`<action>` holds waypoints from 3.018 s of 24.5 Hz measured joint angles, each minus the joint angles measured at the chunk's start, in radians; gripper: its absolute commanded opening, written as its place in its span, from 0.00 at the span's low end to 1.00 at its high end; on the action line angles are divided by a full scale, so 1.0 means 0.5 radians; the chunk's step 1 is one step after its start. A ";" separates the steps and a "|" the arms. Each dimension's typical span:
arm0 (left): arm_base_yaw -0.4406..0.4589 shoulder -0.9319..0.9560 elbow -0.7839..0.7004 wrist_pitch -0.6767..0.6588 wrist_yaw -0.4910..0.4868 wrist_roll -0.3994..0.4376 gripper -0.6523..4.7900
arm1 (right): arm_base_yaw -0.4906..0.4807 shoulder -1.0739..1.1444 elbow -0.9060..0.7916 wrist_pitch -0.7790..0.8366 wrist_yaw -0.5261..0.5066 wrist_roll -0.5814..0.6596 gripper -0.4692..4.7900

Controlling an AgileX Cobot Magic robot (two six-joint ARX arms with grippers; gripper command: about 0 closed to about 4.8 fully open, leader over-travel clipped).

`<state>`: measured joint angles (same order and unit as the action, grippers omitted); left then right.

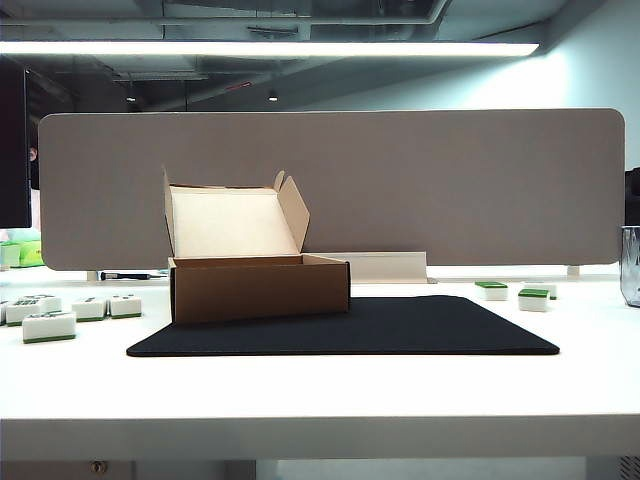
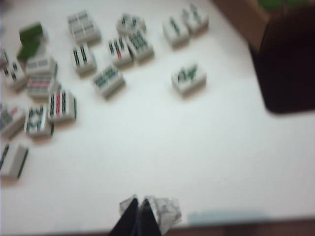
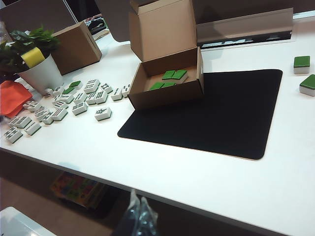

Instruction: Pick up four mahjong tiles and put them into the paper box.

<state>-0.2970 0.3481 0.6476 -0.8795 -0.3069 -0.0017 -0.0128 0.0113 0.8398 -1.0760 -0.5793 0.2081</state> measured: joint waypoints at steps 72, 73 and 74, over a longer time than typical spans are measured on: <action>0.552 -0.694 -1.276 1.407 0.562 0.015 0.11 | 0.000 0.000 0.000 -0.012 0.003 0.000 0.09; 0.552 -0.694 -1.276 1.407 0.562 0.015 0.11 | 0.000 0.000 0.000 -0.012 0.003 0.000 0.09; 0.552 -0.694 -1.276 1.407 0.562 0.015 0.11 | 0.000 0.000 0.000 -0.012 0.003 0.000 0.09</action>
<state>-0.0208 0.0013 0.0097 -0.1761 -0.0261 0.0059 -0.0128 0.0113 0.8398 -1.0821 -0.5777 0.2081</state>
